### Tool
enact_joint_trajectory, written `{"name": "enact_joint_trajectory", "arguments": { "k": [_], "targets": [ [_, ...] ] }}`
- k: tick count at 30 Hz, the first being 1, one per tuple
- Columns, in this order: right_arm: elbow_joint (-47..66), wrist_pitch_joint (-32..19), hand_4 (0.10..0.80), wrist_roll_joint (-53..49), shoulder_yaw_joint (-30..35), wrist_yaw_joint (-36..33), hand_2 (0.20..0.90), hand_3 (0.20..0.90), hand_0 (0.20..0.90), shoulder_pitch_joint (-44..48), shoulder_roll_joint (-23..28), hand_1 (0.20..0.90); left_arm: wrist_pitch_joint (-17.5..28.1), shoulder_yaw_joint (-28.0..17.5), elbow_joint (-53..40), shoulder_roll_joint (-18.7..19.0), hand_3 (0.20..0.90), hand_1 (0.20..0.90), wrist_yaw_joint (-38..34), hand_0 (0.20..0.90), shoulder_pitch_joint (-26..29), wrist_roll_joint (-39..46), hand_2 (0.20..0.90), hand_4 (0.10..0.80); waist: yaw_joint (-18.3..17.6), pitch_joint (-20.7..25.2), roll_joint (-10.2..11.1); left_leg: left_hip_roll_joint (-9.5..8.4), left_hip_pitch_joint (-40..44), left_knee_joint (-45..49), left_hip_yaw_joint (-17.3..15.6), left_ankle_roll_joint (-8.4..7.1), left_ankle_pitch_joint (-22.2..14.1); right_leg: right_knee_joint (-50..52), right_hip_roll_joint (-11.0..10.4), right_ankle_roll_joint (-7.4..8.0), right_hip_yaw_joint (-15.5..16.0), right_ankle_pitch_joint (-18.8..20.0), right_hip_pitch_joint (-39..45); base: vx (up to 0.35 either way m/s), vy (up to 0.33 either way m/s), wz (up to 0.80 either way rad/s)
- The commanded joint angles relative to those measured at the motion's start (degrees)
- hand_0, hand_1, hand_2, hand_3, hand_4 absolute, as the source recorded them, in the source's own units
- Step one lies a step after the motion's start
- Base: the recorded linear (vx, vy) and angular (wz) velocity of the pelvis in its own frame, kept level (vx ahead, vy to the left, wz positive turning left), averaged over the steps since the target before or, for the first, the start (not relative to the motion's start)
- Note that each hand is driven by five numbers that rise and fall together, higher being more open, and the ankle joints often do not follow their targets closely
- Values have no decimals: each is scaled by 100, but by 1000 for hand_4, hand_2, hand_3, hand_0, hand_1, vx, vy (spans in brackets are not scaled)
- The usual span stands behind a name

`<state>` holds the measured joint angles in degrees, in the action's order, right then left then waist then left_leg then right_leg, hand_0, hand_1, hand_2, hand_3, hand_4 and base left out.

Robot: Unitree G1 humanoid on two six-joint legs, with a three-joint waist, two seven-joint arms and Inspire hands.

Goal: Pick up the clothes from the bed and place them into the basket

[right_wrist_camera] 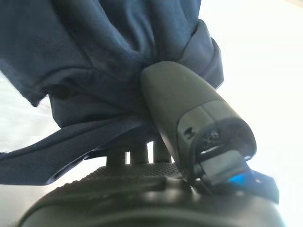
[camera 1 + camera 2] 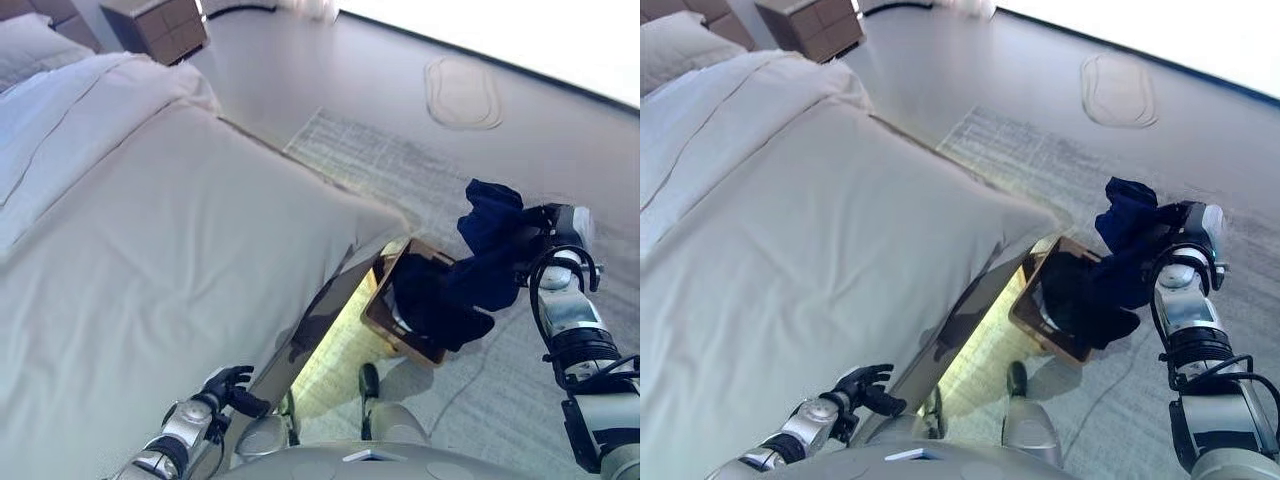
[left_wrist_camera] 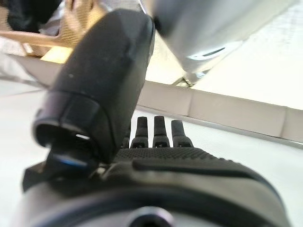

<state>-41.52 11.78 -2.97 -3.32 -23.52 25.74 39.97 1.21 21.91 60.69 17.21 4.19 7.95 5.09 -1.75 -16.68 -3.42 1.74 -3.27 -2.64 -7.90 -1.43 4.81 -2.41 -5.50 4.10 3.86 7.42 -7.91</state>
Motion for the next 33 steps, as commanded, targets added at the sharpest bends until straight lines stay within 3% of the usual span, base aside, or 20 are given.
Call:
{"name": "enact_joint_trajectory", "arguments": {
  "k": [1,8,17,18,19,20,28,33],
  "targets": [
    [120,-355,100,368,-346,-292,300,200,300,999,653,300,363,114,-150,116,900,900,-123,900,340,318,900,800,64,-608,11,-92,-256,907,643,-60,-662,1365,2,-254,266,-1009,-107,-98,-24,10],
    [-420,-210,100,637,-982,-367,300,200,300,1793,703,300,628,281,-660,23,900,900,-183,900,497,708,900,800,95,-1230,-418,-190,-1319,1498,697,-94,-510,2026,-72,-394,364,-1098,-1207,-104,-30,0],
    [-819,264,100,715,-1830,-505,300,200,300,3029,589,300,675,484,-918,75,900,900,-317,900,553,941,900,800,257,-1311,-642,-270,-2685,1571,681,-24,-267,2293,64,-385,221,-969,-2744,-74,-40,-1],
    [-868,369,284,784,-1880,-543,458,384,458,3122,585,458,663,506,-931,76,900,900,-345,900,563,972,900,800,269,-1311,-646,-285,-2806,1587,682,-20,-253,2296,82,-381,208,-944,-2860,-58,-18,0],
    [-920,406,638,807,-1916,-540,761,738,761,3179,575,761,663,513,-939,80,900,900,-364,900,576,987,900,800,279,-1311,-643,-288,-2883,1599,684,-15,-246,2304,85,-376,201,-930,-2935,-78,-32,1],
    [-1127,554,800,1035,-2062,-448,900,900,900,3348,571,900,645,550,-939,84,900,900,-411,900,621,1008,900,800,312,-1311,-633,-285,-3016,1583,691,-11,-212,2279,99,-363,194,-889,-3048,-62,-37,0],
    [-997,324,800,619,-2149,-835,900,900,900,3384,635,900,620,580,-1062,205,900,900,-444,900,665,1090,900,800,352,-1311,-537,-284,-3035,1475,744,-3,-192,2155,144,-322,197,-804,-3047,-37,14,4],
    [29,-174,800,208,-1329,-1220,900,900,900,2553,644,900,615,365,-1106,259,900,900,-384,900,524,1137,900,800,227,-1311,-378,-274,-2560,1490,726,8,-363,2171,189,-347,172,-921,-2594,-2,68,0]
  ]
}}
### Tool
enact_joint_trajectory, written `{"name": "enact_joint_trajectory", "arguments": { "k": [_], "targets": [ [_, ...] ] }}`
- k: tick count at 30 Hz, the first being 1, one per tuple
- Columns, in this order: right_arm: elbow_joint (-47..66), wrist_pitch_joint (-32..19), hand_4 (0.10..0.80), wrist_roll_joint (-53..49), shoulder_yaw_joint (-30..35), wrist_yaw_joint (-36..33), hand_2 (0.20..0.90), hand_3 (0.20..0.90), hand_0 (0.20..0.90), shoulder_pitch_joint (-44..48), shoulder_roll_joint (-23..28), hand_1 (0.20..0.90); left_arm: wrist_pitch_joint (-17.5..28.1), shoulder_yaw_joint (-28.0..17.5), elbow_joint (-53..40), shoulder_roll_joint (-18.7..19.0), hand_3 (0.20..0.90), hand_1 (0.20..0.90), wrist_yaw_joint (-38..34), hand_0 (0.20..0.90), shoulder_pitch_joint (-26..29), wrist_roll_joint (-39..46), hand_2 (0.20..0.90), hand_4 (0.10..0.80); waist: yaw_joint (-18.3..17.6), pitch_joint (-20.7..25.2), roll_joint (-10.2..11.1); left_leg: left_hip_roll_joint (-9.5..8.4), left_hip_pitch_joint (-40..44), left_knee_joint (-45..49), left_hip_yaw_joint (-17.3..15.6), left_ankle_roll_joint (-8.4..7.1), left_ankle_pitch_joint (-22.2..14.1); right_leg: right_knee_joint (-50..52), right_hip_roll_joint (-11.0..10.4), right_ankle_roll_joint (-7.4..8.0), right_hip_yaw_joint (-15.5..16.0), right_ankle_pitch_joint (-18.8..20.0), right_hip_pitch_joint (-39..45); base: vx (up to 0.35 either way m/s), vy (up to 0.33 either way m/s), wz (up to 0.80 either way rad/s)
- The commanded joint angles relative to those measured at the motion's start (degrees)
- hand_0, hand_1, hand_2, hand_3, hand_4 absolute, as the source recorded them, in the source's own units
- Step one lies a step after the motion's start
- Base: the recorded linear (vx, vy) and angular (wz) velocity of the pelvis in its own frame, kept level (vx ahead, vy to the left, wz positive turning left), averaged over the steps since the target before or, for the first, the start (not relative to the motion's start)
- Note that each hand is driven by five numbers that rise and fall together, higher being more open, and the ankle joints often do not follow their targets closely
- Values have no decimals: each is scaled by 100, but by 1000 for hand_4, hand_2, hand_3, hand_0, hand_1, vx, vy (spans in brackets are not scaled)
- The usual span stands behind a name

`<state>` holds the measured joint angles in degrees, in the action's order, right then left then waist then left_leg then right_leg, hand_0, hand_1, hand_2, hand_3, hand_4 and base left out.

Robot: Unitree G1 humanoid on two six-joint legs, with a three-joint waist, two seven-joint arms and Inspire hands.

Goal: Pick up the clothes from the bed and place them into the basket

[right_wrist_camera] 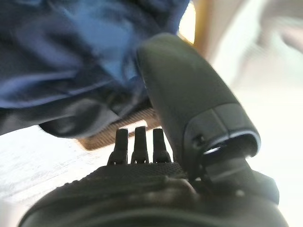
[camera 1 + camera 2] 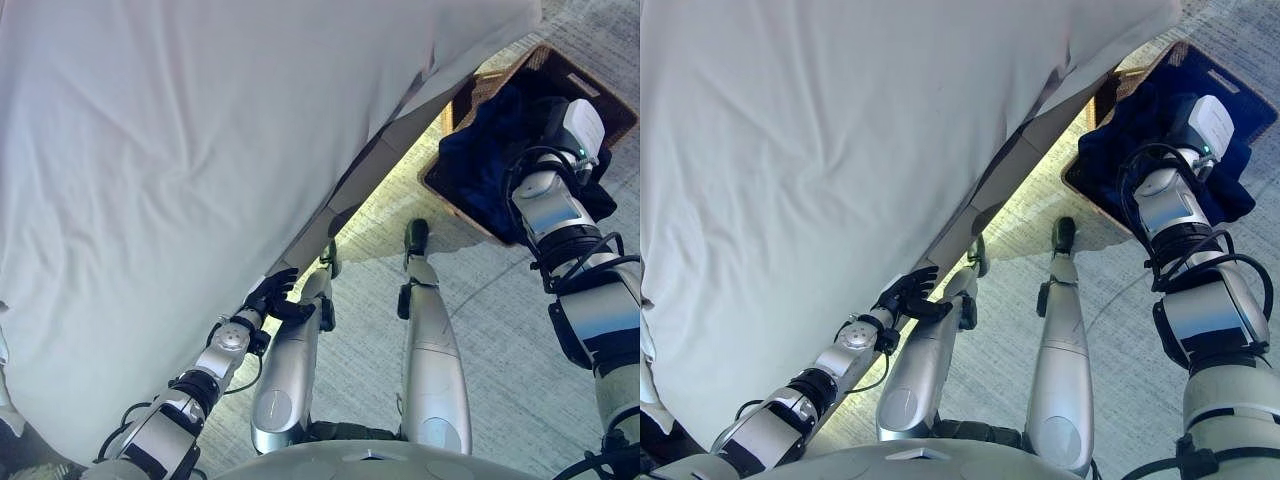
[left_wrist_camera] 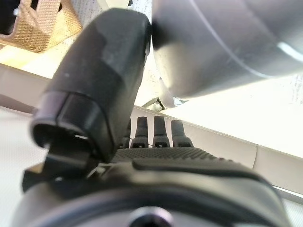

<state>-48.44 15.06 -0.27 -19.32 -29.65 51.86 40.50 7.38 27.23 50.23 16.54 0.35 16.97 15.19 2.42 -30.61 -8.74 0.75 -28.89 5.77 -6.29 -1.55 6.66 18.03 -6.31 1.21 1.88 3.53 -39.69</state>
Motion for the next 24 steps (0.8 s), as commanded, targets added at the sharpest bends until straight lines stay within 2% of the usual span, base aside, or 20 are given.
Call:
{"name": "enact_joint_trajectory", "arguments": {
  "k": [1,6,11,15,17,20,22,23,24],
  "targets": [
    [1090,-581,800,-110,575,-627,900,900,900,-376,592,900,-6,-272,-45,345,900,900,27,900,-436,134,900,800,-245,81,218,-161,204,638,543,22,-604,101,268,-52,367,-550,772,31,82,2],
    [2678,-888,800,-113,1960,-684,900,900,900,-1856,573,900,-82,-774,115,446,900,900,95,900,-666,18,900,800,-489,85,583,-32,1248,404,380,21,-780,-216,258,9,314,-535,1804,30,75,0],
    [3829,-835,800,101,2788,-561,900,900,900,-2902,573,900,-296,-1252,344,404,900,900,92,900,-1033,-293,900,800,-613,789,901,53,2043,-6,206,0,-855,-856,272,106,222,-413,2690,100,68,-5],
    [4043,-929,800,-66,3026,-284,900,900,900,-3139,656,900,-392,-1455,601,322,900,900,108,900,-1286,-548,900,800,-602,1330,1055,48,2517,-299,129,-2,-879,-1285,292,178,142,-313,3211,126,81,-17],
    [4087,-1332,800,-780,3041,36,900,900,900,-3161,525,900,-423,-1493,762,245,900,900,105,900,-1376,-616,900,800,-573,1613,1106,41,2733,-398,98,3,-908,-1453,278,216,136,-252,3422,121,117,-11],
    [4106,-1703,800,-2380,2925,737,900,900,900,-3259,-55,900,-439,-1511,1063,119,900,900,119,900,-1422,-745,900,800,-536,1968,1151,16,2983,-449,72,31,-992,-1563,258,237,127,-233,3657,119,110,-8],
    [3895,-1759,800,-2759,2896,1141,900,900,900,-3365,-354,900,-434,-1479,1195,68,900,900,107,900,-1440,-761,900,800,-511,2091,1164,0,3074,-435,60,45,-1038,-1582,246,238,137,-244,3762,80,102,-4],
    [3527,-1921,800,-2878,2810,1540,900,900,900,-3574,-666,900,-452,-1467,1324,9,900,900,83,900,-1451,-763,900,800,-476,2208,1159,-8,3164,-449,54,58,-1061,-1609,231,239,183,-257,3868,46,95,1],
    [3326,-2012,800,-2859,2770,1518,900,900,900,-3695,-777,900,-437,-1437,1403,-5,900,900,74,900,-1464,-736,900,800,-468,2255,1162,-11,3221,-473,51,64,-1065,-1635,231,243,196,-261,3930,38,125,3]
  ]
}}
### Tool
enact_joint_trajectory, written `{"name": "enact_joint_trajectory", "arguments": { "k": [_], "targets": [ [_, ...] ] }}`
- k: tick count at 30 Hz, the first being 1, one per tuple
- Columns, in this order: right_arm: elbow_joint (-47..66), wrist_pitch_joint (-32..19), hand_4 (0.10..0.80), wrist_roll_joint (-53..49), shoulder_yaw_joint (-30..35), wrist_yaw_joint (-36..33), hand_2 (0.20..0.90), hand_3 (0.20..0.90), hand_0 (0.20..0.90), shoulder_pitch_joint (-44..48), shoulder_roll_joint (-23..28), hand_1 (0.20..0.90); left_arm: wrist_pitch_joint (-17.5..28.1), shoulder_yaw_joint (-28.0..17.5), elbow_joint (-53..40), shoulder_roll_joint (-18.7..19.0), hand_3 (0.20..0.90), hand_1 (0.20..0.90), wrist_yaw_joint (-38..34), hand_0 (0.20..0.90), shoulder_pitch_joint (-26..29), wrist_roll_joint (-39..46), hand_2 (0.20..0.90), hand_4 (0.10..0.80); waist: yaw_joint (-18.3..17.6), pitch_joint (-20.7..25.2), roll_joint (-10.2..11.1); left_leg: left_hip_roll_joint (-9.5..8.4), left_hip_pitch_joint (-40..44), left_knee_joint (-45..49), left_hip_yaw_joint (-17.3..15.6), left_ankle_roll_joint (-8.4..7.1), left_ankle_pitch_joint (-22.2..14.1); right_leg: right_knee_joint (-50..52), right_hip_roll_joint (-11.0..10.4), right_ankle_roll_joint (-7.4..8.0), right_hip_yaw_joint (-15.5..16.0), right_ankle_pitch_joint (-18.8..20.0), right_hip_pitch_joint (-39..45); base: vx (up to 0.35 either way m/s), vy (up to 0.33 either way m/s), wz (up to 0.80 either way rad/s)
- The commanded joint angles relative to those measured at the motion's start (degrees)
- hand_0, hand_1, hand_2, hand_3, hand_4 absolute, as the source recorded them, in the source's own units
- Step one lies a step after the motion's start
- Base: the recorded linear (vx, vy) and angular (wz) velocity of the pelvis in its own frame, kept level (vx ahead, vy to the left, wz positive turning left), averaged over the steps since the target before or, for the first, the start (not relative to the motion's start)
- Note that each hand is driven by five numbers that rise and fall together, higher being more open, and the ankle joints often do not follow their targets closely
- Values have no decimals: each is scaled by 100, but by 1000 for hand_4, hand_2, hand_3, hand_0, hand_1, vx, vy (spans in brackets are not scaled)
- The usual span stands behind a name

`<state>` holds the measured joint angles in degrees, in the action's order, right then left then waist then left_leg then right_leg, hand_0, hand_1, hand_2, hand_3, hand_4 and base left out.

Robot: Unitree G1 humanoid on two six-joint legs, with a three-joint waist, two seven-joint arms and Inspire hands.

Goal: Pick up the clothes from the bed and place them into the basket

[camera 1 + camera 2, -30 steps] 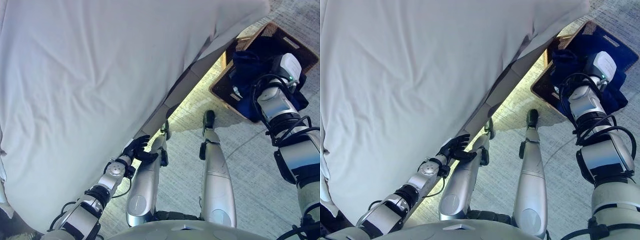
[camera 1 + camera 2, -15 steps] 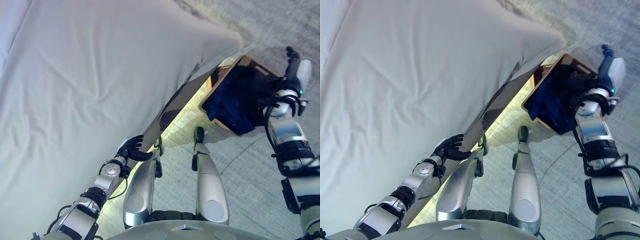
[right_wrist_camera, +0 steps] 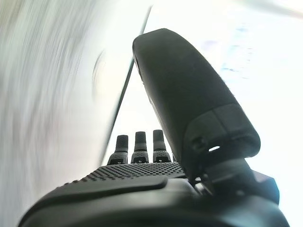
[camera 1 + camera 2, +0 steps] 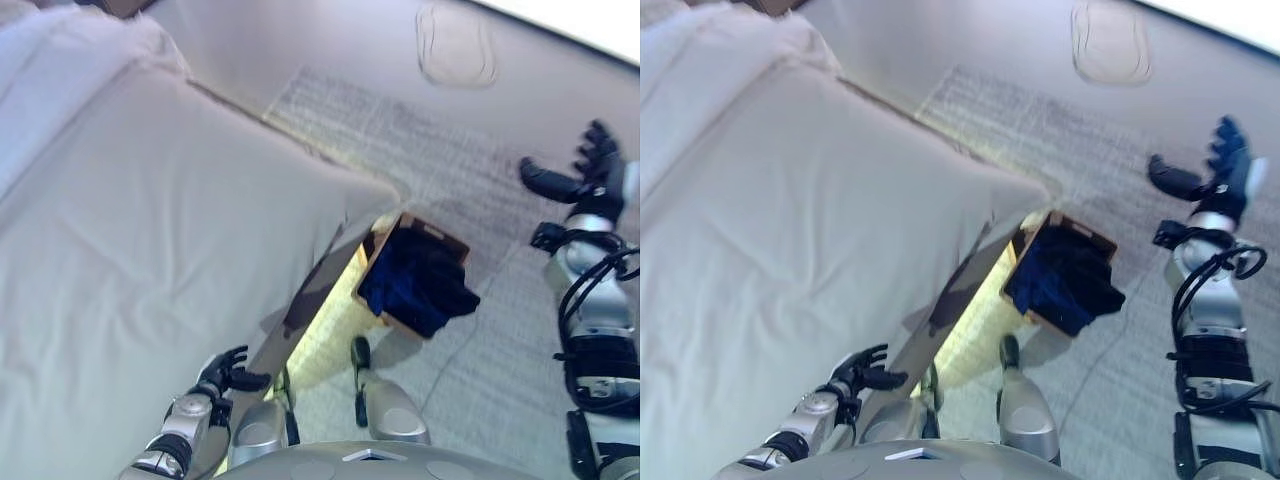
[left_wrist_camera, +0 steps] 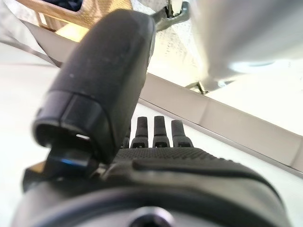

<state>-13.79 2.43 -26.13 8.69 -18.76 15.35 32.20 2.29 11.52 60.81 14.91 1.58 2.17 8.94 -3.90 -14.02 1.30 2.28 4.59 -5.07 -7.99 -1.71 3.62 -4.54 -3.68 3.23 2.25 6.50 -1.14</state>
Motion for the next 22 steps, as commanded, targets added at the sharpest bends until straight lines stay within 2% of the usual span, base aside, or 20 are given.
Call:
{"name": "enact_joint_trajectory", "arguments": {
  "k": [1,2,5,6,9,13,16,19,22],
  "targets": [
    [-511,-523,800,-326,-98,930,900,900,900,-222,-188,900,132,163,453,98,900,900,-89,900,-30,-65,900,800,173,669,145,-161,-36,541,226,90,-759,591,-23,45,166,-571,158,9,86,3],
    [-743,-413,800,-290,-213,1306,900,900,900,-362,-328,900,116,141,458,82,900,900,-76,900,-36,-53,900,800,179,693,138,-166,13,490,236,96,-744,575,-20,43,179,-577,197,-5,73,5],
    [-1486,-660,800,214,-612,1554,900,900,900,-774,-603,900,159,123,575,76,900,900,-57,900,-60,-11,900,800,175,761,152,-182,126,395,274,120,-719,533,-18,44,207,-585,321,-11,40,5],
    [-1645,-560,800,255,-714,1685,900,900,900,-860,-660,900,161,98,596,67,900,900,-54,900,-69,23,900,800,175,774,154,-185,151,378,286,127,-715,530,-21,45,206,-589,348,3,25,7],
    [-2437,-416,800,-418,-888,2090,900,900,900,-1125,-1015,900,201,30,702,81,900,900,-6,900,-109,46,900,800,207,825,154,-211,244,310,344,150,-697,509,-16,42,242,-604,455,29,21,8],
    [-3965,-687,800,-128,-981,2132,900,900,900,-1206,-1469,900,400,-8,964,66,900,900,170,900,-129,70,900,800,319,863,110,-241,322,251,454,199,-683,508,-21,42,305,-651,575,39,20,10],
    [-4657,-686,800,425,-1104,2211,900,900,900,-1202,-1543,900,335,-55,1008,36,900,900,255,900,-83,207,900,800,389,859,79,-255,316,209,496,217,-648,481,-24,44,359,-649,608,-2,9,14],
    [-5080,-571,800,327,-1137,2360,900,900,900,-1209,-1625,900,310,-115,1038,44,900,900,348,900,-75,214,900,800,453,855,57,-272,357,165,545,228,-631,417,-22,43,436,-633,680,13,1,14],
    [-5388,-546,800,691,-1196,2454,900,900,900,-1239,-1690,900,302,-186,1050,46,900,900,514,900,-115,235,900,800,497,876,30,-293,393,138,587,238,-625,373,-17,39,473,-641,749,27,-2,5]
  ]
}}
